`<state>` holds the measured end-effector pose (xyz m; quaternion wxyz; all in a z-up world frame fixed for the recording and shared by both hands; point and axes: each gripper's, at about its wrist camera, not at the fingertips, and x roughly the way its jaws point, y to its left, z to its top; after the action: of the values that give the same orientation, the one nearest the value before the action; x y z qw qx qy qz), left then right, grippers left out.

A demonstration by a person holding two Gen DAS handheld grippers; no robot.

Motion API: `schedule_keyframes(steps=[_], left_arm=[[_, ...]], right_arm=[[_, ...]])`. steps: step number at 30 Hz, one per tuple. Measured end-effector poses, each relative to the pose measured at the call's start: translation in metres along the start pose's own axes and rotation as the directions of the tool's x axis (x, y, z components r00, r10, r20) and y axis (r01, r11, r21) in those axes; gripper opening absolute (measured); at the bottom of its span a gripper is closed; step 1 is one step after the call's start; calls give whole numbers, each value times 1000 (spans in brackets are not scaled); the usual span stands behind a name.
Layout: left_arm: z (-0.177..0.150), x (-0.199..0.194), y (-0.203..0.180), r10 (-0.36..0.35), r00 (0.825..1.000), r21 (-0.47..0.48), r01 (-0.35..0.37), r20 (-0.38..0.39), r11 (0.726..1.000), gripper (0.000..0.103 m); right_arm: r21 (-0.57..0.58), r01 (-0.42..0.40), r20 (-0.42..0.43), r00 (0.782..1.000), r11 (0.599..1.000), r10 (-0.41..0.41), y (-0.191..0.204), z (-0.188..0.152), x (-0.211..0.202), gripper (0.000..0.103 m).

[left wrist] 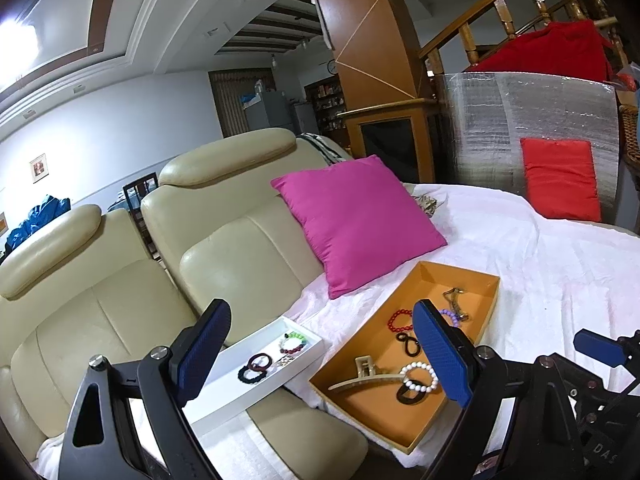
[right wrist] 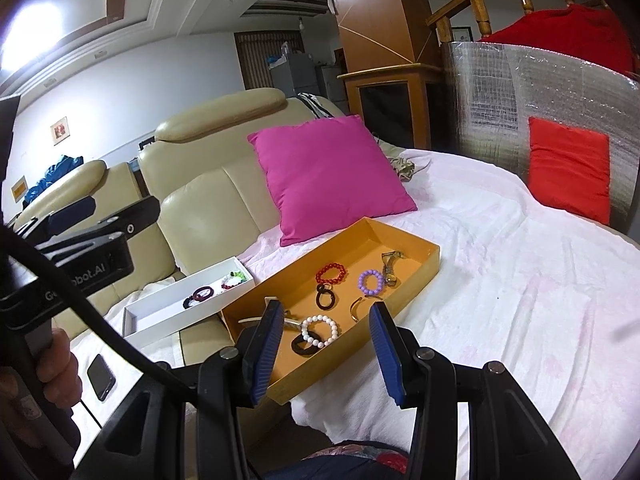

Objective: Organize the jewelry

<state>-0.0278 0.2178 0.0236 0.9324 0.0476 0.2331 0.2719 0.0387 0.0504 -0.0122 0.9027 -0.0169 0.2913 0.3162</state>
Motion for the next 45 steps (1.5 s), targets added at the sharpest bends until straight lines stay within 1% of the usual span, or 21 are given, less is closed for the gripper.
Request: schedule_keyframes(steps=[14, 28, 45], left_arm=[[-14, -5, 31, 28, 1000, -30, -28, -14, 999, 92], [-20, -17, 39, 9, 1000, -42, -9, -3, 999, 92], [-23, -29, 44, -3, 1000, -52, 3, 3, 999, 92]], right_arm=[[-38, 0, -18, 1000, 999, -1, 27, -3, -5, 48], [-40, 26, -28, 999, 999, -27, 38, -5, -13, 49], [-41, 67, -85, 994, 997, -70, 44, -16, -14, 51]])
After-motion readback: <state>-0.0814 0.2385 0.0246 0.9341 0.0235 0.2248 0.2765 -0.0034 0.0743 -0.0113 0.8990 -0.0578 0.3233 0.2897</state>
